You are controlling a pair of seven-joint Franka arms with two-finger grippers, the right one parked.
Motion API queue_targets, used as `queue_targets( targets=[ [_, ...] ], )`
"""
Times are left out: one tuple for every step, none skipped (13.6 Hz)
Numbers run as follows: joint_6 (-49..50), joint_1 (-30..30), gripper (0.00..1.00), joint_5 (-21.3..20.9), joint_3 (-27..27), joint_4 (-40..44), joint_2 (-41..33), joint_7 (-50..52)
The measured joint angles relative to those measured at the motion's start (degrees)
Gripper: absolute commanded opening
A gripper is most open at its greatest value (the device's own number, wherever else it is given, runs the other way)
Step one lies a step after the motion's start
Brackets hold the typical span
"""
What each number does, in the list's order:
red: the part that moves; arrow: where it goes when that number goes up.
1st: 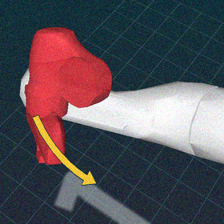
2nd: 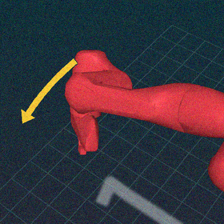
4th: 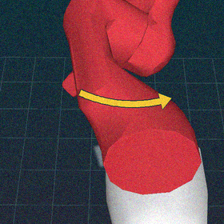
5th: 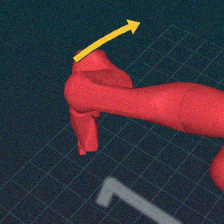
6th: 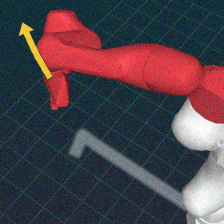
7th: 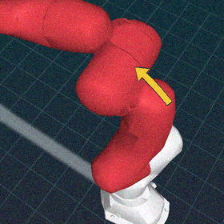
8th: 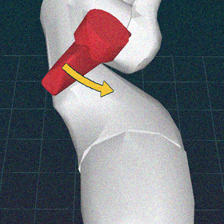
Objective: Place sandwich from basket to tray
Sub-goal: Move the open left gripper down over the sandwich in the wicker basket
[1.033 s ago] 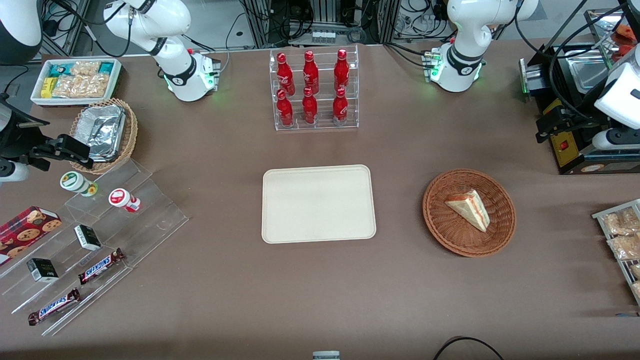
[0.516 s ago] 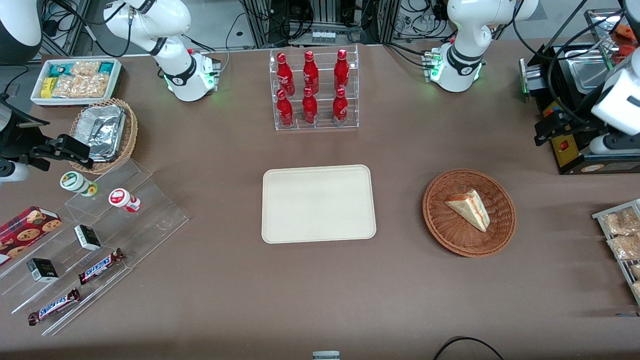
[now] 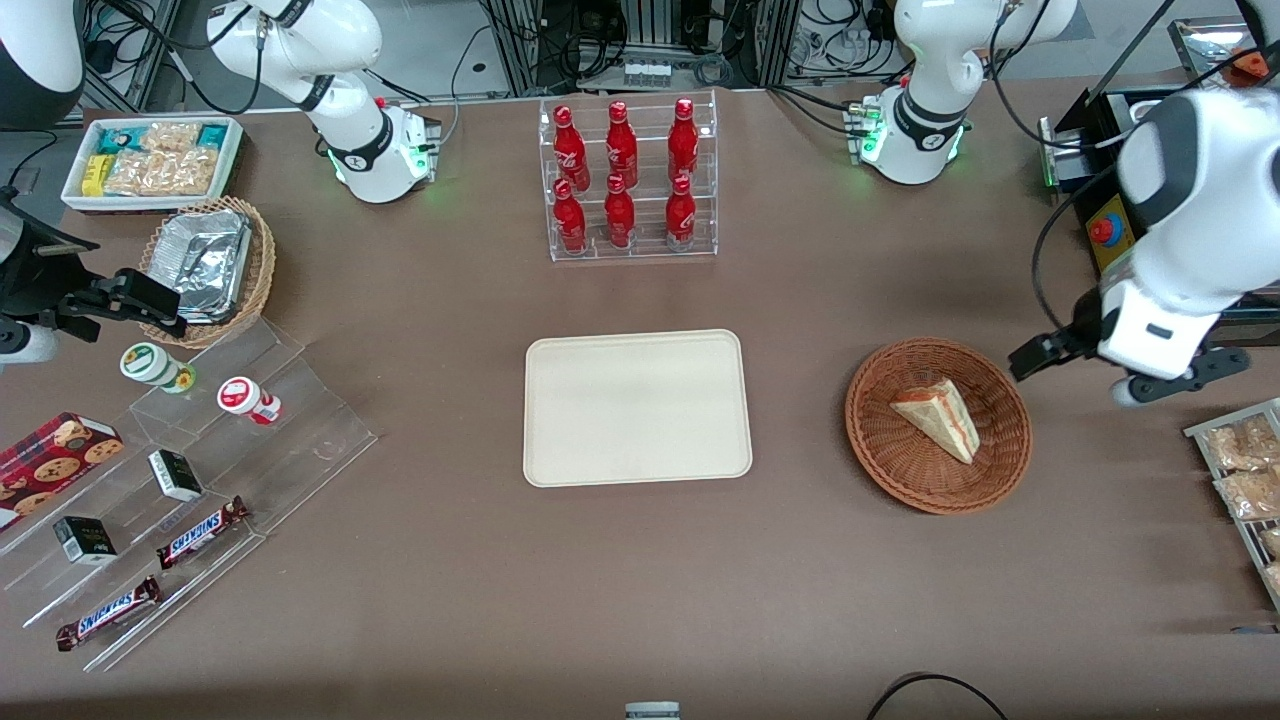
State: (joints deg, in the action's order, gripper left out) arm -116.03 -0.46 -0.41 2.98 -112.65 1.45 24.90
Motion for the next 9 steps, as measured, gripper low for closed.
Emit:
queue_targets(
  targets=[
    [-3.7,-0.1,1.00,0.0,0.2,-2.7,0.1,3.1],
    [-6.6,-0.1,1.00,0.0,0.3,-5.0,0.3,6.3],
    [-8.9,-0.1,1.00,0.1,0.6,-6.7,0.8,10.0],
    [-11.0,-0.1,1.00,0.0,1.2,-8.0,1.5,13.7],
    [-12.9,-0.2,1.00,0.0,2.0,-8.9,2.4,16.8],
    [-14.8,-0.3,1.00,0.0,2.7,-9.8,3.2,19.3],
    [-16.7,-0.4,1.00,0.0,3.2,-10.8,4.0,21.0],
    [-18.1,-0.5,1.00,0.0,3.4,-11.7,4.8,21.8],
    [-18.8,-0.5,1.00,0.0,3.4,-12.4,5.4,22.1]
  ],
)
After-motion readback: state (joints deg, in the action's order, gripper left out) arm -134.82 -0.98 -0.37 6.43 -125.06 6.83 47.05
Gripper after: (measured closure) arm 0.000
